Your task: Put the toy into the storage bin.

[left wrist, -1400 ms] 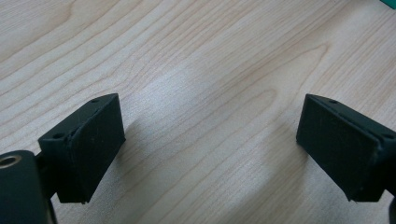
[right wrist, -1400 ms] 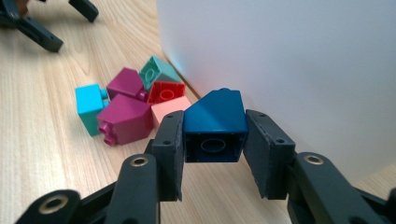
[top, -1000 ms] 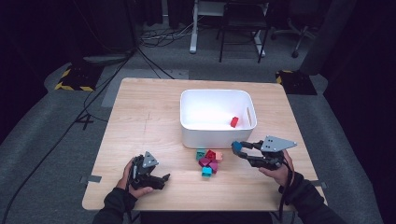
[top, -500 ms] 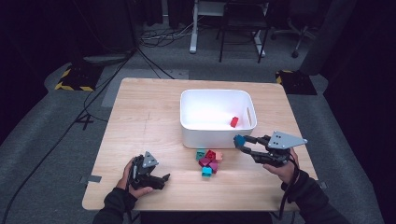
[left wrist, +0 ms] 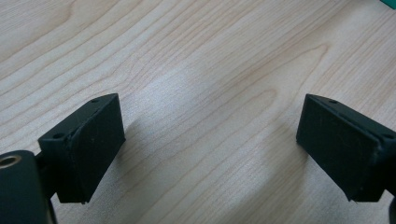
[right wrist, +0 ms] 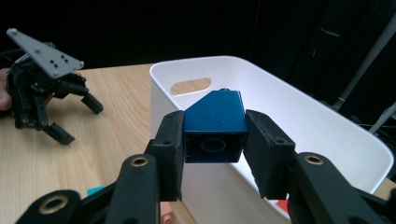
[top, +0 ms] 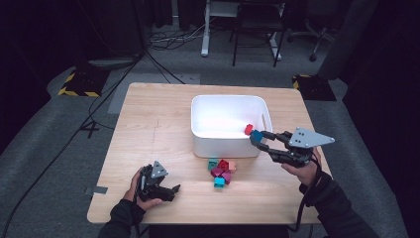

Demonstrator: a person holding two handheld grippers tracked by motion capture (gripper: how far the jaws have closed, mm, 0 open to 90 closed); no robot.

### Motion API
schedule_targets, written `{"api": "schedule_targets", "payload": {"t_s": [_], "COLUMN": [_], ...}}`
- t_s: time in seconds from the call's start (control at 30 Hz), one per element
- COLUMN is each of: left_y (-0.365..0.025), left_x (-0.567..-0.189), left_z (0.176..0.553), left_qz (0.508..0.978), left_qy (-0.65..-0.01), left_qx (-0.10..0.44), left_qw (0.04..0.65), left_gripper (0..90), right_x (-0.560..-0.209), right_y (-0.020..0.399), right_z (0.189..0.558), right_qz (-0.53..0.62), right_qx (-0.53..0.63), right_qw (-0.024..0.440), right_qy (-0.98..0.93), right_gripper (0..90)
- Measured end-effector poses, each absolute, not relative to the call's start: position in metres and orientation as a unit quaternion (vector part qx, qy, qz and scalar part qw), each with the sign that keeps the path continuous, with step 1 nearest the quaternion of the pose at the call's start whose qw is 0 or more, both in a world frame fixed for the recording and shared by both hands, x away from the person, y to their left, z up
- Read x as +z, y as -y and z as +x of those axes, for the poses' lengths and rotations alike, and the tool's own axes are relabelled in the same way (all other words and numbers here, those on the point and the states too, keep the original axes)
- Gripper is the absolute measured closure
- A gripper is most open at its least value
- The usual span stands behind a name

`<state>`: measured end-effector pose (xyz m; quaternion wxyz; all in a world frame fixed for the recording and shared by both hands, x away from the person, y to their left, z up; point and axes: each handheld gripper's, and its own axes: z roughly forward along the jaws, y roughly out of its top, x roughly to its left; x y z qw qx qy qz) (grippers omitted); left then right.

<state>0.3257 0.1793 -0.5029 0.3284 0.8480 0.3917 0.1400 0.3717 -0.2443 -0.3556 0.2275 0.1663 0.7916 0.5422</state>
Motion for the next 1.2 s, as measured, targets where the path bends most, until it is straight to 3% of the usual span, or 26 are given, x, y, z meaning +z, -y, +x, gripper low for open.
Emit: {"api": "schedule_targets", "payload": {"t_s": [0.3, 1.2], "left_y": [-0.179, -0.179], "left_x": [-0.503, -0.503], "left_z": [0.326, 0.326], "left_qz": [0.848, 0.848], "left_qy": [-0.392, -0.392], "left_qx": [0.14, 0.137], "left_qw": [0.328, 0.329], "left_gripper": [8.0, 7.9], "right_x": [-0.341, -0.343], "right_y": [0.237, 0.214], "right_z": [0.394, 0.473], "right_qz": [0.185, 0.26], "right_qx": [0.542, 0.511], "right_qw": [0.247, 0.227], "right_qy": [-0.782, -0.787], "right_gripper": [59.5, 59.5]}}
